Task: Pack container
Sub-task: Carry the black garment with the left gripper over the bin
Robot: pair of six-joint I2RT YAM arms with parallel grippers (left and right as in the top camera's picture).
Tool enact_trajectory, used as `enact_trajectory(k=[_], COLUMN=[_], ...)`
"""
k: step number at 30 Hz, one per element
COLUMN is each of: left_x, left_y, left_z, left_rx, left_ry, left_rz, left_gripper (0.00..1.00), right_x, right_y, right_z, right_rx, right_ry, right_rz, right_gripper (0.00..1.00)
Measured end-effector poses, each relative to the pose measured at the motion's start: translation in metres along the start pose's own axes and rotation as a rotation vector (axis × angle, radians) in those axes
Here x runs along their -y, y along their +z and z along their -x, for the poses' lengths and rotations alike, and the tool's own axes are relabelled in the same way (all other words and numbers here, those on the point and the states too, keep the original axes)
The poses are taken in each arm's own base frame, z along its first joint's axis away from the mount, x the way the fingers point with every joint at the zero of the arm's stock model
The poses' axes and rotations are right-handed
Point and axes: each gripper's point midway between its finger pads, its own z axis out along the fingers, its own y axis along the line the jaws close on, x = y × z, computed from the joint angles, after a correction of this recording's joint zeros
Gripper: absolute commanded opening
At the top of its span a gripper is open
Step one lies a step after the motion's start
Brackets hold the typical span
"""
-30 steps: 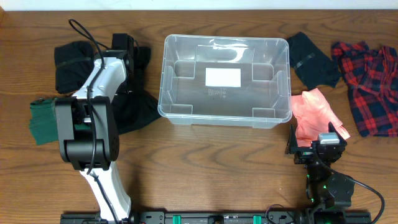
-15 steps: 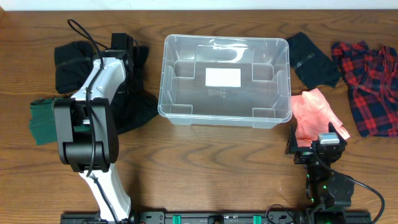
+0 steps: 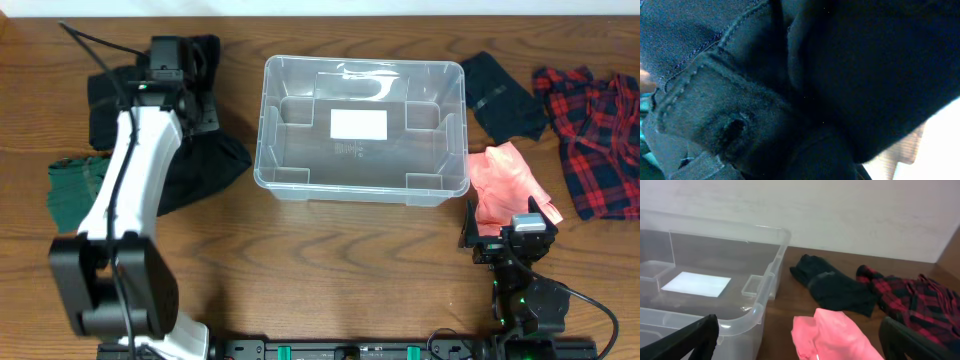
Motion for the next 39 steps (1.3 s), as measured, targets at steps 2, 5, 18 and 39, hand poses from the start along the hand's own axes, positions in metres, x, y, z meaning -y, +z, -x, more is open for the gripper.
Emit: enact_trajectory(k=[2,5,18,39], left_x=[-0.003,-0.005,0.06,0.238], left_y=[-0.013,-0.029,-0.123,-0.116], left_z=[0.002,-0.001,0.032,-0.013], left_rx=[0.024,0.028,0.149,0.161], left_ry=[-0.005,-0.003,0.077,0.329], left_rz=[0.003,0.009,-0.102,-0.316], left_gripper=[0.06,0.06,0.06,0.06], right_x=[0.0,0.0,0.0,0.0], right_y=[0.0,0.0,0.0,0.0], right_z=[0.0,0.0,0.0,0.0], right_rx=[0.0,0.0,0.0,0.0], right_ry=[0.0,0.0,0.0,0.0], right_rz=[0.0,0.0,0.0,0.0], right_gripper=[0.99,0.99,0.99,0.99])
